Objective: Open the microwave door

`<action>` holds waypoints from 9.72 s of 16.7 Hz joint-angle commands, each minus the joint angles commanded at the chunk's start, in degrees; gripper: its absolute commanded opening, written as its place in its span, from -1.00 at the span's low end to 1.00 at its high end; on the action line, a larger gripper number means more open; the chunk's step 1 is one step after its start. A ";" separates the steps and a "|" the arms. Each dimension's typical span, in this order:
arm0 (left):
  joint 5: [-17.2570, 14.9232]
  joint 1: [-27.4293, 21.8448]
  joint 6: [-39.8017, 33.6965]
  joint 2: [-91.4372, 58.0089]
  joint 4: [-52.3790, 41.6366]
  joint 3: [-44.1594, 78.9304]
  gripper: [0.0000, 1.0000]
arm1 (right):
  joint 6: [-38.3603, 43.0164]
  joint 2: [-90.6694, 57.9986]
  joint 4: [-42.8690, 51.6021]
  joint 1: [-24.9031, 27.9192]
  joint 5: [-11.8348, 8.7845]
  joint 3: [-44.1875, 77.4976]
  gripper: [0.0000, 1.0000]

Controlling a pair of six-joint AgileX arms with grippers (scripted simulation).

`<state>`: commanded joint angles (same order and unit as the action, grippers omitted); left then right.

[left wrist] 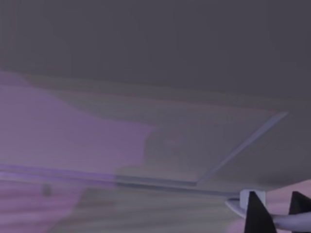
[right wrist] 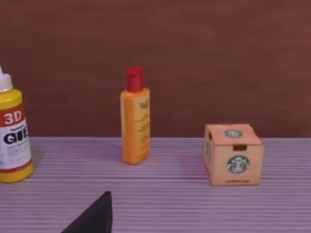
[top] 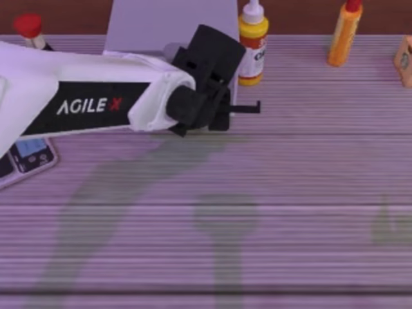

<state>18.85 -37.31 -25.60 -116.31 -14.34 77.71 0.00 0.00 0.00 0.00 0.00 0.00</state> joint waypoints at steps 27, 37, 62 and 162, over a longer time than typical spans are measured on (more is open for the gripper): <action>-1.82 0.36 2.47 1.93 1.90 -2.79 -1.00 | 0.00 0.00 0.00 0.00 0.00 0.00 1.00; -1.92 0.41 2.67 1.96 1.93 -3.08 -1.00 | 0.00 0.00 0.00 0.00 0.00 0.00 1.00; -3.45 0.78 4.73 3.43 3.29 -5.33 -1.00 | 0.00 0.00 0.00 0.00 0.00 0.00 1.00; -8.13 2.13 10.68 7.42 6.55 -11.25 -1.00 | 0.00 0.00 0.00 0.00 0.00 0.00 1.00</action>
<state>10.72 -35.18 -14.92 -108.89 -7.80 66.46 0.00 0.00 0.00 0.00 0.00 0.00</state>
